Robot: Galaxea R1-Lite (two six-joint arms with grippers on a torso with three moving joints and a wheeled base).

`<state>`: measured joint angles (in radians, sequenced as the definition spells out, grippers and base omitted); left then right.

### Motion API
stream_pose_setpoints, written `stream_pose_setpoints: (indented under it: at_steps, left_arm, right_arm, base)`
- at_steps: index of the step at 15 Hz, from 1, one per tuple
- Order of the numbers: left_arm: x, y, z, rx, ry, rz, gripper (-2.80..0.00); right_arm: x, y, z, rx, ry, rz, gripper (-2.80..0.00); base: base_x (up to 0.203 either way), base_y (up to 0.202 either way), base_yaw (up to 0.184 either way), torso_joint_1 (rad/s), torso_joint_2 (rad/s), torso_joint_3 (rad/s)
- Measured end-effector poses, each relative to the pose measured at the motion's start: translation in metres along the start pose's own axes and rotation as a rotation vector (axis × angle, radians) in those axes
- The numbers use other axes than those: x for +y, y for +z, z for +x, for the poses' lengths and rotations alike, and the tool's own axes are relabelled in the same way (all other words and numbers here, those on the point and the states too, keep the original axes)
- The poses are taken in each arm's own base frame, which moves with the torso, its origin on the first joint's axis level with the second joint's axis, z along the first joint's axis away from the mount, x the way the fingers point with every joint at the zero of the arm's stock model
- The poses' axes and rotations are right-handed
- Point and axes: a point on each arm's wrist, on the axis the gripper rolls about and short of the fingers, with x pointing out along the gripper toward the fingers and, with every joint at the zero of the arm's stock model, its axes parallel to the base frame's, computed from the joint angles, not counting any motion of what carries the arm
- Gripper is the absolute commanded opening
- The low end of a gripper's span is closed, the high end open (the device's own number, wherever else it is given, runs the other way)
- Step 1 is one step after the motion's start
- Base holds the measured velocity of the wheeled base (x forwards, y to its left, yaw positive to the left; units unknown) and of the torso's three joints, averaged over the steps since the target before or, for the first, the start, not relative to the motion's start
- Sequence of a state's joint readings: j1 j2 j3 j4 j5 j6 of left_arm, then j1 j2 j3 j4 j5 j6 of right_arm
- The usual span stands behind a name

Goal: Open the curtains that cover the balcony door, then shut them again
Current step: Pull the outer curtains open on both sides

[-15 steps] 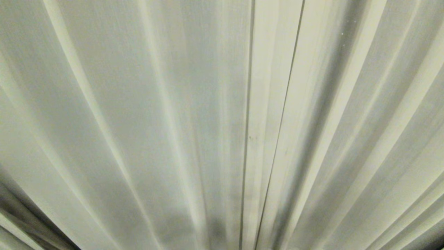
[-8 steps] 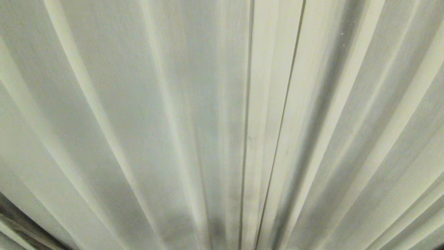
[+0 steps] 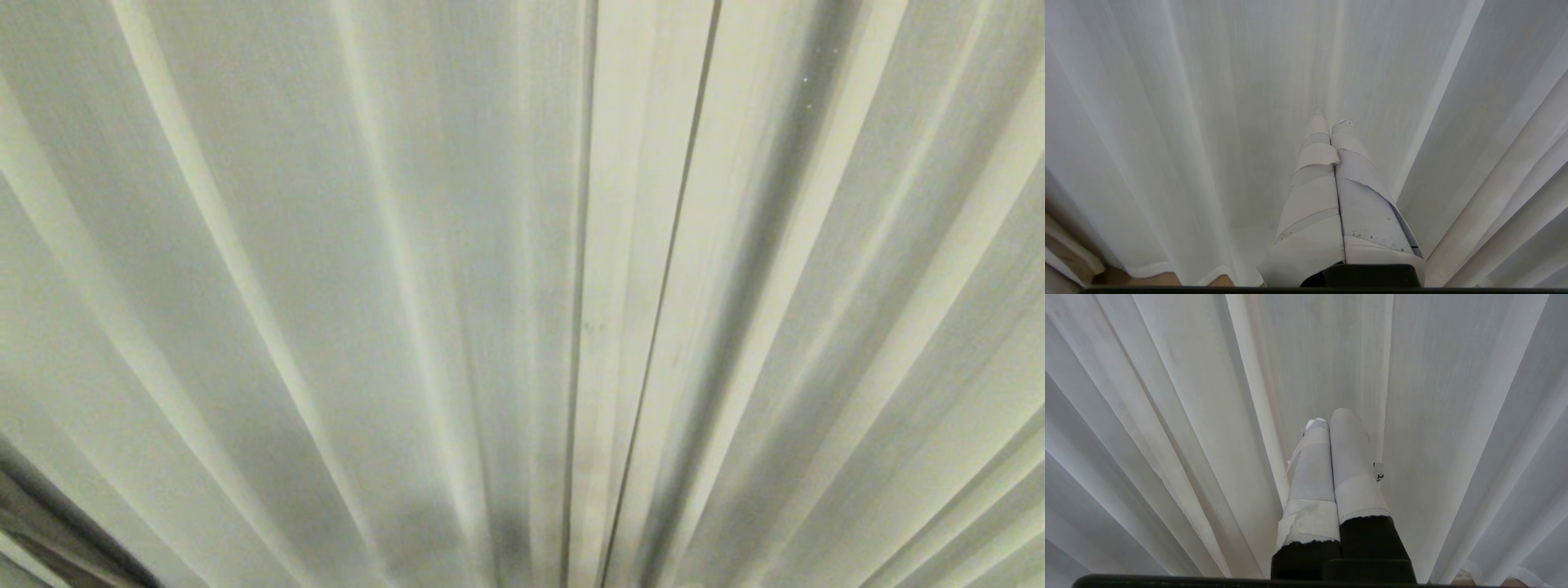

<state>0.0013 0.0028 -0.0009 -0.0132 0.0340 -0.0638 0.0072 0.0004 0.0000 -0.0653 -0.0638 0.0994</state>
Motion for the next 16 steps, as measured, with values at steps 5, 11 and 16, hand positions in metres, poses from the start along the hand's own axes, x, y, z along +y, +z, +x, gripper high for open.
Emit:
stream_pose_setpoints:
  at_steps: [5, 11, 16]
  left_arm:
    - [0.0, 0.0, 0.0, 0.0, 0.001, 0.0, -2.8]
    - [0.0, 0.0001, 0.0, -0.002, 0.0, 0.0, -2.8]
    - [0.0, 0.0002, 0.0, -0.002, 0.0, -0.001, -2.8]
  right_arm:
    - [0.0, 0.0, 0.0, 0.0, 0.0, 0.0, -2.8]
    - [0.0, 0.0, 0.0, 0.0, 0.0, 0.0, -2.8]
    - [0.0, 0.0, 0.0, 0.0, 0.0, 0.0, -2.8]
  base:
    - [0.0, 0.0, 0.0, 0.0, 0.0, 0.0]
    - [0.0, 0.0, 0.0, 0.0, 0.0, 0.0]
    - [0.0, 0.0, 0.0, 0.0, 0.0, 0.0]
